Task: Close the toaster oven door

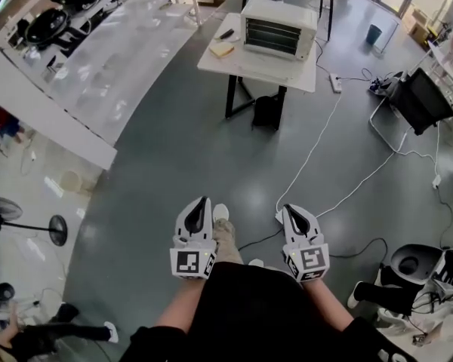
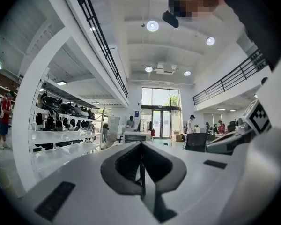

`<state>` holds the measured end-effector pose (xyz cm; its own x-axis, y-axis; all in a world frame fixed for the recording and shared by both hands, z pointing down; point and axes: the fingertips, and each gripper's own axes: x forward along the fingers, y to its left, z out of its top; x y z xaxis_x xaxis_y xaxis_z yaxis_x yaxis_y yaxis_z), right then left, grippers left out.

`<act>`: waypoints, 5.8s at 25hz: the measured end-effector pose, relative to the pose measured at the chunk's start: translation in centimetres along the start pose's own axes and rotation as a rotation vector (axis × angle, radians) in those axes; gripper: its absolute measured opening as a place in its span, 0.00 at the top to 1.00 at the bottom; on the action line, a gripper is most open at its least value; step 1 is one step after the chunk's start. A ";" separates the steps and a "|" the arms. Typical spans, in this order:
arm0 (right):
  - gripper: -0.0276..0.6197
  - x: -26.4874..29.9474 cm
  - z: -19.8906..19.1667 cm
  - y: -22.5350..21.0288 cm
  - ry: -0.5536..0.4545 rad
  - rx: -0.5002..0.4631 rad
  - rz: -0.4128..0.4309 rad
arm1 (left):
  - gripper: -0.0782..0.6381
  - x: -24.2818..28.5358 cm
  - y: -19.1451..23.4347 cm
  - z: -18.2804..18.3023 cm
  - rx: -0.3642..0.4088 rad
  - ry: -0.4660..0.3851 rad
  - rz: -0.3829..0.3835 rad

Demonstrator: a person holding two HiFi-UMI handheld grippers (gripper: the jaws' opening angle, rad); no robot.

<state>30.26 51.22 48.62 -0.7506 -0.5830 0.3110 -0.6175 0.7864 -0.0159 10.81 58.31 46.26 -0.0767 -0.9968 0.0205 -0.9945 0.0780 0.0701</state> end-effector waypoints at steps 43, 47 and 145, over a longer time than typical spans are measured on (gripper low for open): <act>0.92 34.2 11.1 -0.1 0.059 -0.041 -0.073 | 0.87 24.7 25.4 1.0 -0.141 -0.002 -0.117; 0.92 35.0 11.0 -0.9 0.053 -0.043 -0.044 | 0.87 25.1 24.7 0.6 -0.141 0.013 -0.094; 0.92 62.6 13.3 -41.4 0.247 0.084 -0.388 | 0.73 82.2 20.6 -34.9 -0.172 0.823 -0.296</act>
<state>5.73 -20.57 56.06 -0.3878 -0.7569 0.5260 -0.8662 0.4944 0.0728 -13.49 -21.52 84.24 0.3234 -0.6549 0.6830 -0.9357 -0.1138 0.3340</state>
